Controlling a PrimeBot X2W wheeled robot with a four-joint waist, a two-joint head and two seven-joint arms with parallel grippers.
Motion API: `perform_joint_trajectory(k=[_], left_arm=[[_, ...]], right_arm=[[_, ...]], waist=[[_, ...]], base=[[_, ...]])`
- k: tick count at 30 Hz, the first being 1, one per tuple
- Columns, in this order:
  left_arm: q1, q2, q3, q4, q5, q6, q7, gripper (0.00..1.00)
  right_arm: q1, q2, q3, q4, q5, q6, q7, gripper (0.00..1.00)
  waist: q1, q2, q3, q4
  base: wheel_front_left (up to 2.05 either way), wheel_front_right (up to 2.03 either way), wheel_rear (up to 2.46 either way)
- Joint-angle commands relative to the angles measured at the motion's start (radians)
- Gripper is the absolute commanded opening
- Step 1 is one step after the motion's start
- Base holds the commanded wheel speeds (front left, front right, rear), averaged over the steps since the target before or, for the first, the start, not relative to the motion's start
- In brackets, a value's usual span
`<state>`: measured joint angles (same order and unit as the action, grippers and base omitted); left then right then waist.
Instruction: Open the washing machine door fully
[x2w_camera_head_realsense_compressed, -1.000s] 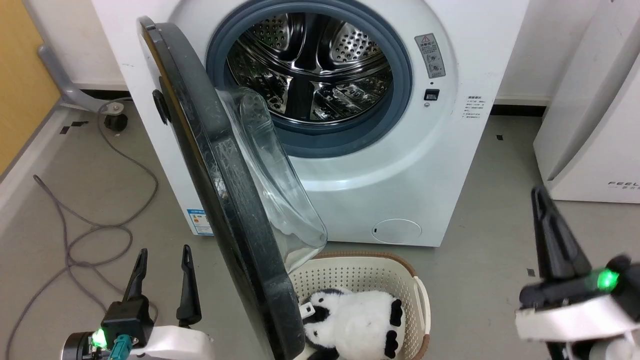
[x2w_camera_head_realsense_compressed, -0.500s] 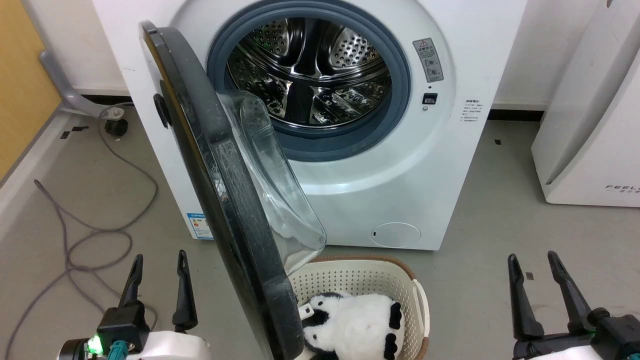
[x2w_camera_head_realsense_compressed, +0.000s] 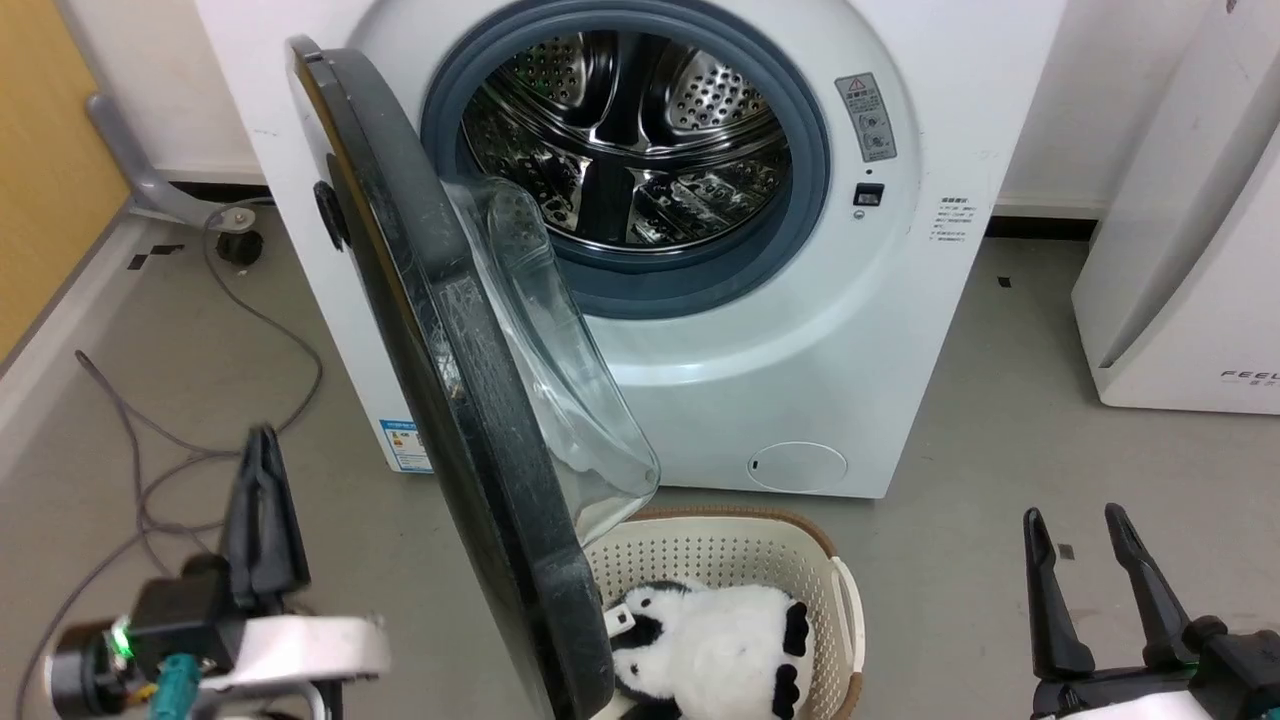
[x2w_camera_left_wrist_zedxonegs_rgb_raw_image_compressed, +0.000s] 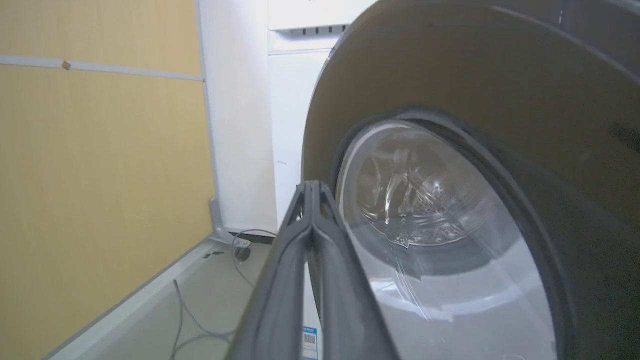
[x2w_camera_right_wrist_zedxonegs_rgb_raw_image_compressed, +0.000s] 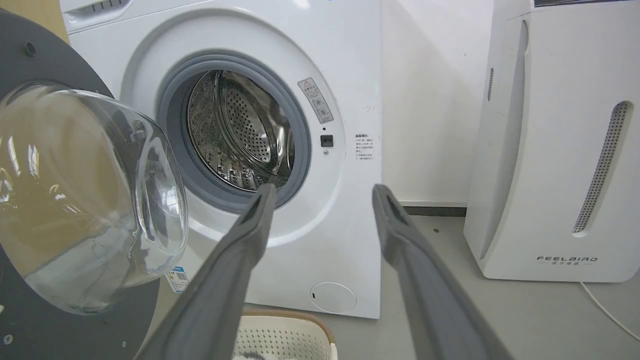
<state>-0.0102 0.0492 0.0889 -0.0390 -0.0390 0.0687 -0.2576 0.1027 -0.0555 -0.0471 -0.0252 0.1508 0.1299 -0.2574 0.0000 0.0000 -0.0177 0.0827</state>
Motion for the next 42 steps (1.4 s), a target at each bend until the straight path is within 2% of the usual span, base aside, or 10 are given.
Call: perform_joint_trajectory(k=[1, 8, 14, 19, 28, 42], left_arm=[[-0.023, 0.003, 0.003, -0.028, 0.010, 0.001, -0.004, 0.00], [-0.060, 0.003, -0.048, -0.227, 0.022, -0.017, -0.004, 0.00], [-0.075, 0.002, -0.172, -0.362, 0.022, -0.058, -0.004, 0.00], [-0.084, 0.002, -0.301, -0.413, 0.023, -0.098, -0.004, 0.00], [-0.061, 0.009, -0.496, -0.413, 0.050, -0.150, -0.004, 0.00], [0.025, 0.051, -0.645, -0.274, 0.040, -0.174, -0.004, 0.00]], right_arm=[[0.014, 0.005, -0.001, 0.000, 0.000, 0.001, -0.004, 1.00], [0.017, 0.005, 0.010, -0.012, -0.017, 0.001, -0.004, 1.00], [0.022, 0.005, 0.012, -0.018, -0.030, 0.001, -0.004, 1.00], [0.025, 0.005, 0.014, -0.024, -0.035, 0.001, -0.004, 1.00], [0.031, 0.005, 0.016, -0.025, -0.039, 0.001, -0.004, 1.00], [0.029, 0.005, 0.015, -0.022, -0.043, 0.001, -0.004, 1.00]], waist=[[0.0000, 0.0000, 0.001, 0.002], [0.0000, 0.0000, 0.003, 0.002], [0.0000, 0.0000, 0.003, -0.001], [0.0000, 0.0000, 0.000, 0.000], [0.0000, 0.0000, -0.007, 0.003], [0.0000, 0.0000, 0.001, 0.027]], base=[[0.00, 0.00, 0.00], [0.00, 0.00, 0.00], [0.00, 0.00, 0.00], [0.00, 0.00, 0.00], [0.00, 0.00, 0.00], [0.00, 0.00, 0.00]])
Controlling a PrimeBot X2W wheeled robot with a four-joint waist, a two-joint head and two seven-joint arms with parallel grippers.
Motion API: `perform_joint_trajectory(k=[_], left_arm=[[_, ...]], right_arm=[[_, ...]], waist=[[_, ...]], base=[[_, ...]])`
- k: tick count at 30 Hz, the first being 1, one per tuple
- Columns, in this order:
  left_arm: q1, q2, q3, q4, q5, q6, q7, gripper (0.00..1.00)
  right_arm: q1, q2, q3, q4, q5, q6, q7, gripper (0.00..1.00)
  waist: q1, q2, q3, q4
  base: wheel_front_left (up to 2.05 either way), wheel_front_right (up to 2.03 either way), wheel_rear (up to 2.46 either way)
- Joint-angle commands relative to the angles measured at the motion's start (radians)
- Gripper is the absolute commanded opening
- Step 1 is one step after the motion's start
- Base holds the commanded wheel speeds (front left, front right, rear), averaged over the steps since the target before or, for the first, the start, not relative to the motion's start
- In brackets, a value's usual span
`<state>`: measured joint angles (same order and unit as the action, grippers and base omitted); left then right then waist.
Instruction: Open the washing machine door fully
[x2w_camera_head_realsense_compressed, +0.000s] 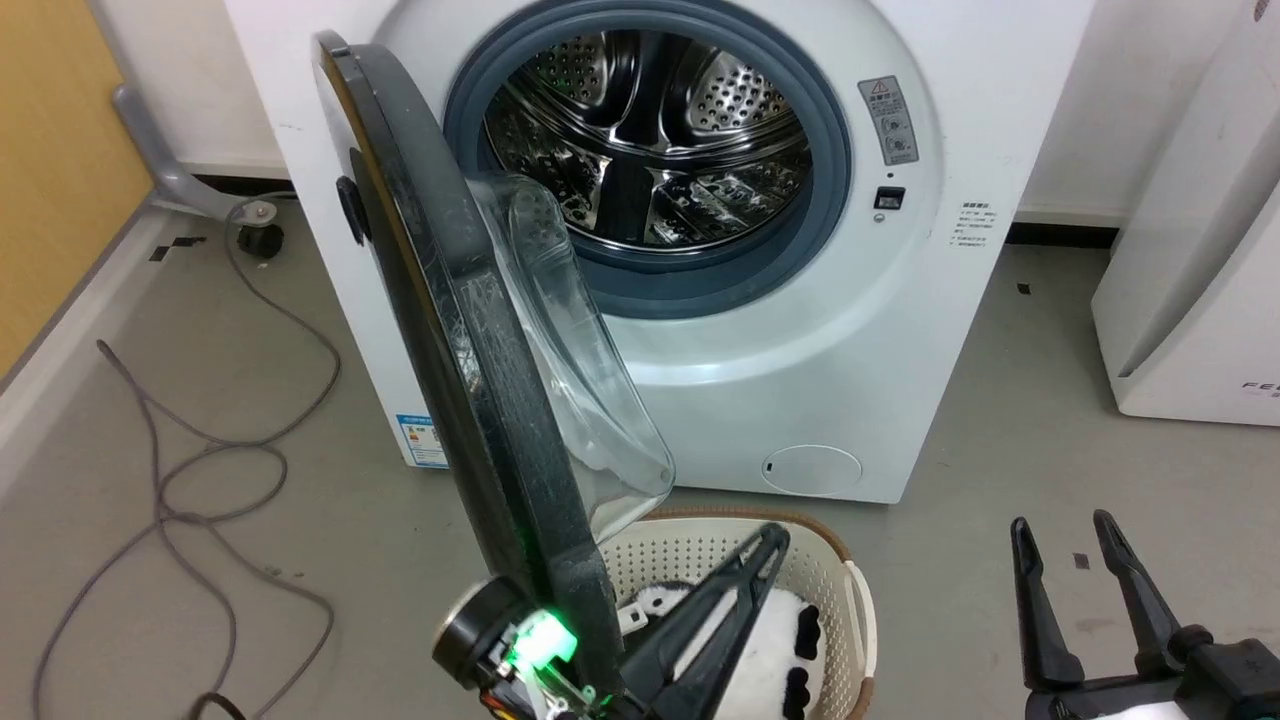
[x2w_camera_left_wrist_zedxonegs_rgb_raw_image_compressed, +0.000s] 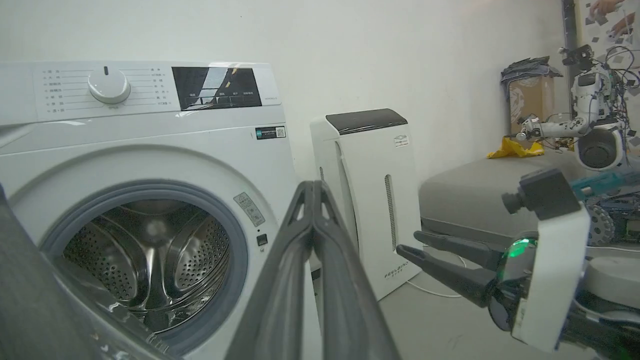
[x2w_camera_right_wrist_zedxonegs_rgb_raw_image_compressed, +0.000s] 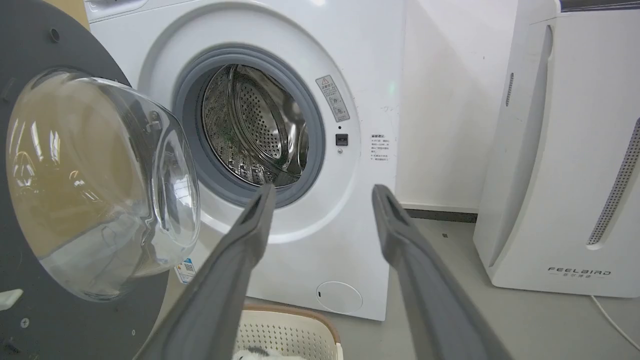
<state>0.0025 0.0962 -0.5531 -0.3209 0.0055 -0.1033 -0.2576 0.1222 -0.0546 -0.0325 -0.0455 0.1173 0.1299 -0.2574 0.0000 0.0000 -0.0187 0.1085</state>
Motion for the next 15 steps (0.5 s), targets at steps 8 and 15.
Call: perform_joint_trajectory(k=[8, 15], left_arm=[[0.042, 0.003, 0.005, 0.141, -0.023, 0.022, -0.004, 0.00], [0.057, -0.004, 0.045, 0.219, -0.043, 0.053, -0.004, 0.00]], right_arm=[[0.005, 0.004, 0.004, 0.003, -0.014, 0.001, -0.004, 1.00], [0.004, 0.004, -0.001, 0.006, -0.019, 0.001, -0.004, 1.00]], waist=[[0.0000, 0.0000, 0.016, 0.006], [0.0000, 0.0000, 0.028, 0.018]], base=[[0.00, 0.00, 0.00], [0.00, 0.00, 0.00]])
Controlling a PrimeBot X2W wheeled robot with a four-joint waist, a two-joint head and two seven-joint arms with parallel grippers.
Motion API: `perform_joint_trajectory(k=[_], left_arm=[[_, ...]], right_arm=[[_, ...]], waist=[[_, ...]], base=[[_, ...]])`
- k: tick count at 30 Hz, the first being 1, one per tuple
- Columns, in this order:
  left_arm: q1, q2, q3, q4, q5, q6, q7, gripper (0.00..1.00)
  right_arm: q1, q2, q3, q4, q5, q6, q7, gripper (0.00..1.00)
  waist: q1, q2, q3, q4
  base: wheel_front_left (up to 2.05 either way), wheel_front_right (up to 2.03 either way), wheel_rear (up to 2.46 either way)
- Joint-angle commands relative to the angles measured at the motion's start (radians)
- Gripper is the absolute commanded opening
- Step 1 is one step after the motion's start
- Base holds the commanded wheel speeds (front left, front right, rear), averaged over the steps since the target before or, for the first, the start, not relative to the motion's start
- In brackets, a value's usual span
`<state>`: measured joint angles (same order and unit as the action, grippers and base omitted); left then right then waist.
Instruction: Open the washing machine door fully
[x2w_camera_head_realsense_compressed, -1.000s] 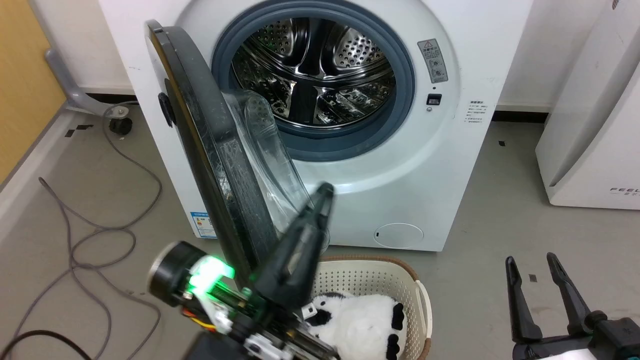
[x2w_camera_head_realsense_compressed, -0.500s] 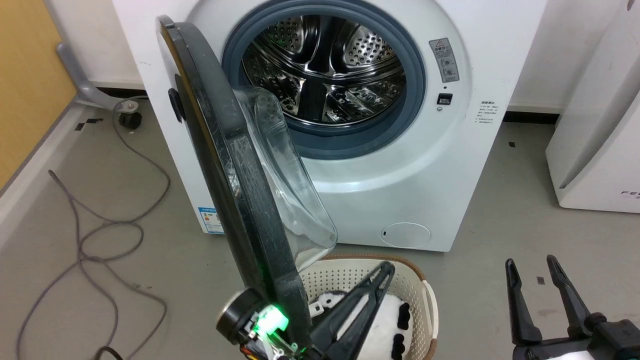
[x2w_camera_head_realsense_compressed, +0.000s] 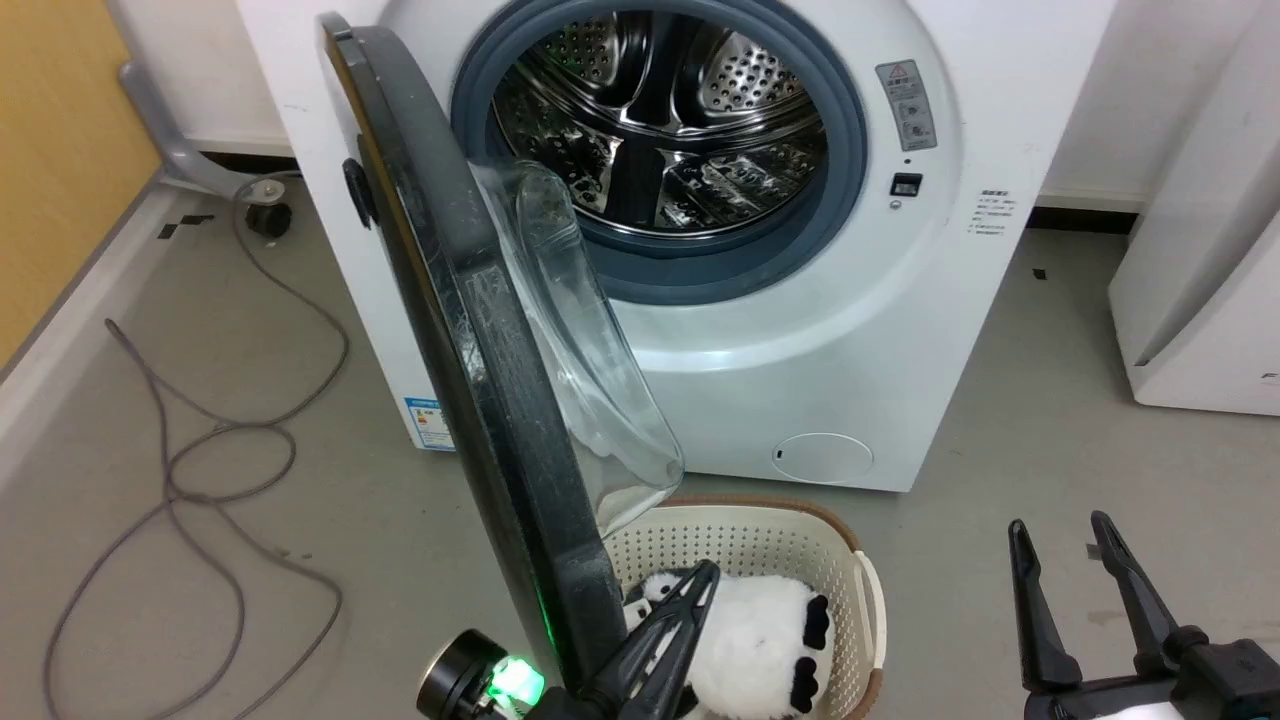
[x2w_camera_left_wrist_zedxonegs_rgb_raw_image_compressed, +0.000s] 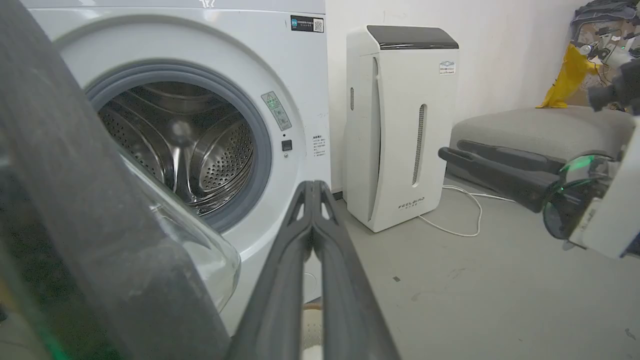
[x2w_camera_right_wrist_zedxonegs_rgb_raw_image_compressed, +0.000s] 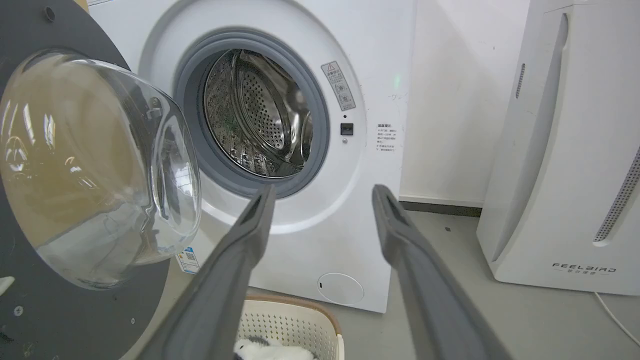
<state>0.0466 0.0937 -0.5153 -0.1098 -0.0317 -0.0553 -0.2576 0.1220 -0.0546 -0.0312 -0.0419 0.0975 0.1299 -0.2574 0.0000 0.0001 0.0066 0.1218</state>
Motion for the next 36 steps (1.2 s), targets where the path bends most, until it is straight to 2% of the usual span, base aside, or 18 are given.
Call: perform_joint_trajectory(k=[1, 14, 29, 36], left_arm=[[0.014, -0.001, 0.012, 0.018, -0.007, 0.007, -0.004, 0.00], [0.007, -0.001, 0.064, 0.074, -0.021, 0.010, -0.004, 0.00], [0.044, 0.000, 0.080, 0.015, -0.011, 0.022, -0.004, 0.00], [0.029, 0.013, 0.129, 0.013, -0.013, 0.041, -0.004, 0.00]], right_arm=[[0.003, 0.004, -0.002, 0.003, 0.000, 0.001, -0.004, 1.00], [-0.004, 0.004, -0.006, 0.008, 0.002, 0.001, -0.004, 1.00], [-0.004, 0.004, -0.014, 0.004, 0.010, 0.001, -0.004, 1.00], [-0.016, 0.004, -0.013, 0.001, 0.001, 0.001, -0.004, 1.00]], waist=[[0.0000, -0.0001, 0.004, 0.008], [0.0000, -0.0001, 0.014, 0.086], [0.0000, -0.0001, 0.038, 0.255], [0.0000, -0.0001, 0.060, 0.338]], base=[[0.00, 0.00, 0.00], [0.00, 0.00, 0.00], [0.00, 0.00, 0.00], [0.00, 0.00, 0.00]])
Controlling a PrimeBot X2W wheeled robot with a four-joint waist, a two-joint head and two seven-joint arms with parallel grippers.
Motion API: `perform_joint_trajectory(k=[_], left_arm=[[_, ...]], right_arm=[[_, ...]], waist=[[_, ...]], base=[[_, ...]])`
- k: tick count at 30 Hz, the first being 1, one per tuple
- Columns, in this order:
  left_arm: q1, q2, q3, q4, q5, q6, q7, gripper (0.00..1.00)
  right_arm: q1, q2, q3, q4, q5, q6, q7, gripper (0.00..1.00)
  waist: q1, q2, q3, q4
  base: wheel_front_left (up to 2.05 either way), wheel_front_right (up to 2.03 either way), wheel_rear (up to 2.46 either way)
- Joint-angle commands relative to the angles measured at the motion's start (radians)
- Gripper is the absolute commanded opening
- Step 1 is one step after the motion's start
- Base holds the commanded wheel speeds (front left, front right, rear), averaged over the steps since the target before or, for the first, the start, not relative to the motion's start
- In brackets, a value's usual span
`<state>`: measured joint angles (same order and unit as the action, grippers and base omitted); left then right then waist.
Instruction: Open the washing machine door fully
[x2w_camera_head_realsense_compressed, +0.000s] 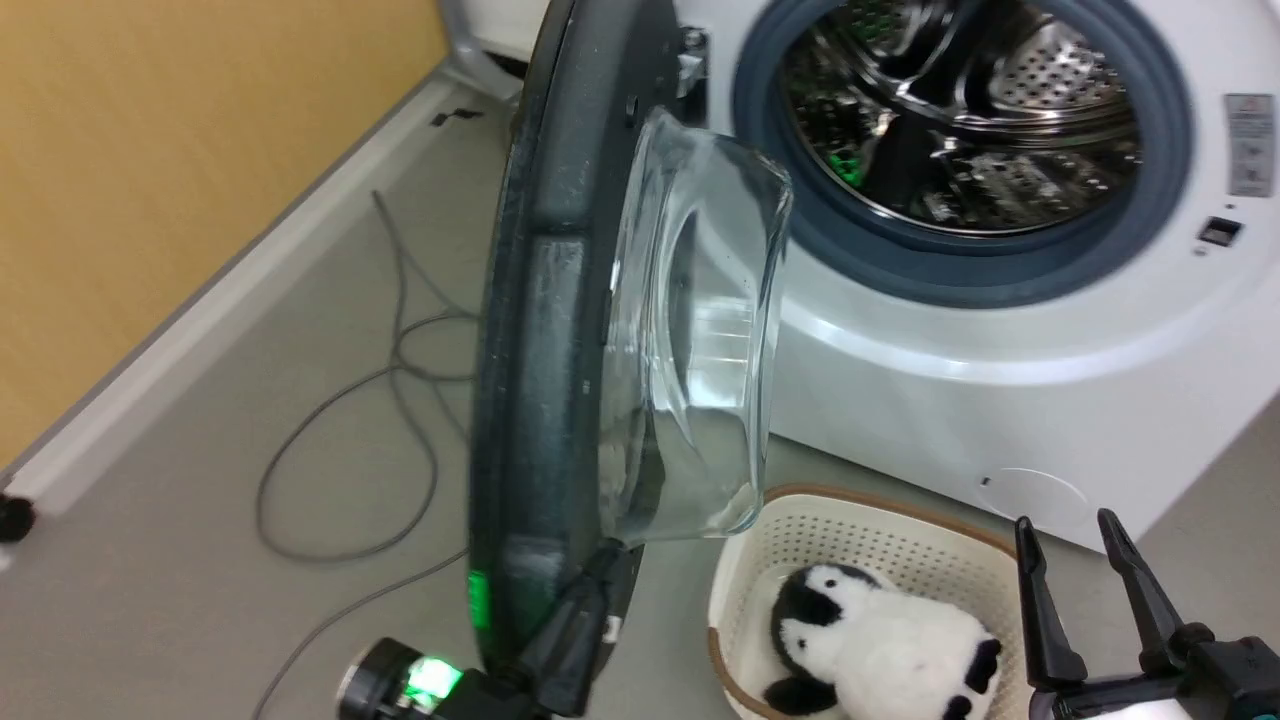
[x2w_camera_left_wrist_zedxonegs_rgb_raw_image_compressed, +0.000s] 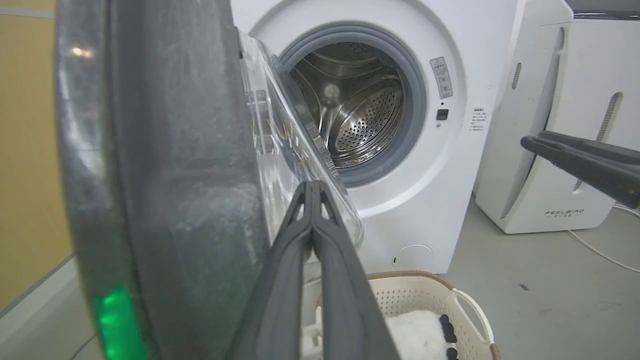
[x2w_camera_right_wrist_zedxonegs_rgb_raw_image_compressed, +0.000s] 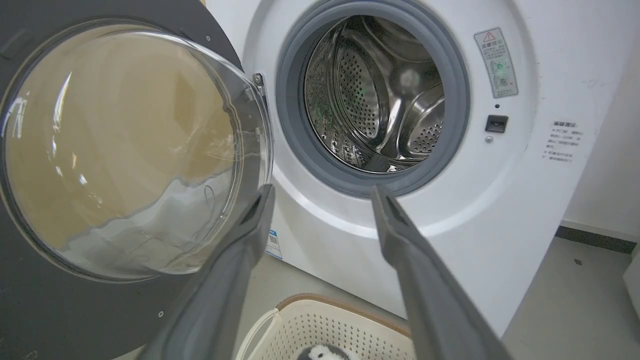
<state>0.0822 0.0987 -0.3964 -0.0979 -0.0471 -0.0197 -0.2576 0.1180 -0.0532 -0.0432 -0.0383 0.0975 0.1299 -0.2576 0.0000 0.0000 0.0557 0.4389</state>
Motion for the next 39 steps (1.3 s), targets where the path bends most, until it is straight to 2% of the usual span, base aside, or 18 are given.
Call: perform_joint_trajectory(k=[1, 8, 13, 24, 30, 39], left_arm=[[-0.011, 0.012, 0.020, 0.003, 0.002, 0.008, -0.004, 0.00], [-0.027, 0.039, 0.098, 0.015, -0.001, 0.038, -0.004, 0.00], [-0.048, 0.051, 0.194, 0.037, -0.029, 0.072, -0.004, 0.00], [-0.181, 0.053, 0.386, 0.149, -0.092, 0.095, -0.004, 0.00], [-0.252, 0.043, 0.516, 0.228, -0.128, 0.105, -0.004, 0.00], [-0.380, 0.052, 0.678, 0.348, -0.135, 0.084, -0.004, 0.00]], right_arm=[[-0.015, 0.003, 0.001, -0.002, 0.000, 0.001, -0.004, 1.00], [-0.028, 0.003, 0.006, 0.000, -0.011, 0.001, -0.004, 1.00], [-0.038, 0.003, 0.004, -0.005, -0.026, 0.001, -0.004, 1.00], [-0.088, -0.007, 0.017, -0.001, -0.072, 0.001, -0.004, 1.00], [-0.108, -0.024, 0.015, 0.001, -0.075, 0.001, -0.004, 1.00], [-0.139, -0.044, 0.022, 0.007, -0.079, 0.001, -0.004, 1.00]], waist=[[0.0000, 0.0000, 0.014, 0.031], [0.0000, 0.0000, 0.029, 0.067], [0.0000, 0.0000, 0.059, 0.076], [0.0000, 0.0000, 0.153, 0.051], [0.0000, 0.0000, 0.187, 0.031], [0.0000, 0.0000, 0.240, 0.001]], base=[[0.00, 0.00, 0.00], [0.00, 0.00, 0.00], [0.00, 0.00, 0.00], [0.00, 0.00, 0.00], [0.00, 0.00, 0.00], [0.00, 0.00, 0.00]])
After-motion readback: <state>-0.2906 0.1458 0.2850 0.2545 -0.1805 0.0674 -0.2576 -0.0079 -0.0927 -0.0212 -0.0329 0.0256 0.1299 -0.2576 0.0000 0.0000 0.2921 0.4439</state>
